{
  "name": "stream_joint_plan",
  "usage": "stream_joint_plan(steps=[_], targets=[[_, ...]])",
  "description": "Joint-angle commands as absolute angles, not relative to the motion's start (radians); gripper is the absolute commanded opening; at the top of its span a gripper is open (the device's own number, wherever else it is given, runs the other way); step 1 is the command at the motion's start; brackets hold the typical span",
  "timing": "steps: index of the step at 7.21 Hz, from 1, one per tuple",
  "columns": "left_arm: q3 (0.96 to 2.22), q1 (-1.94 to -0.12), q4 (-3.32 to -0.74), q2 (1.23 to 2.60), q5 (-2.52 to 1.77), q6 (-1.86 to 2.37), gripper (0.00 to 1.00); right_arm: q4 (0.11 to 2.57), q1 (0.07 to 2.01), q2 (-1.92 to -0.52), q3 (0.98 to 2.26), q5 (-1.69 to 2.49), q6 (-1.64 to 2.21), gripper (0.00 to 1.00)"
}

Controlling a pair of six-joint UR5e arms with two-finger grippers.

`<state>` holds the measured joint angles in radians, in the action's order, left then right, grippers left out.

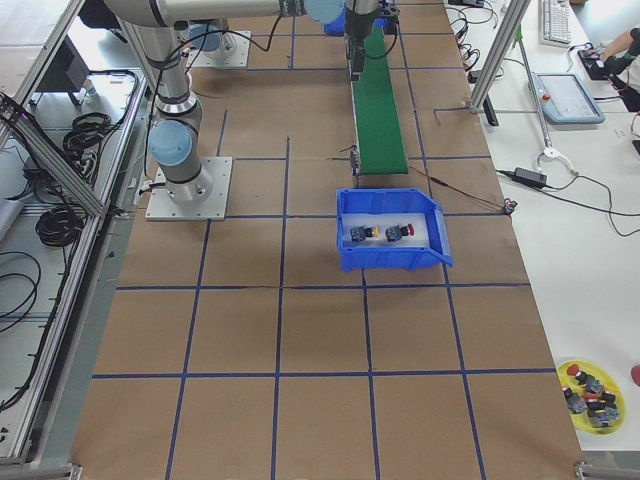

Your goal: Transport two buttons from left to right

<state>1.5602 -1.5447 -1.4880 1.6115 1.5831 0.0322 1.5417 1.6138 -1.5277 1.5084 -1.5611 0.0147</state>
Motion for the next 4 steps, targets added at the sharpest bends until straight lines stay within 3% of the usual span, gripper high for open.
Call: stream_joint_plan(steps=[1,4], targets=[[1.562,-1.545,-1.488,1.609,1.583,0.032,1.00,1.674,1.612,-1.635,1.653,-1.562,0.011,1.00],[1.563,-1.545,-1.488,1.609,1.583,0.032,1.00,1.683,1.614,-1.635,1.664,-1.566,0.012,1.00]])
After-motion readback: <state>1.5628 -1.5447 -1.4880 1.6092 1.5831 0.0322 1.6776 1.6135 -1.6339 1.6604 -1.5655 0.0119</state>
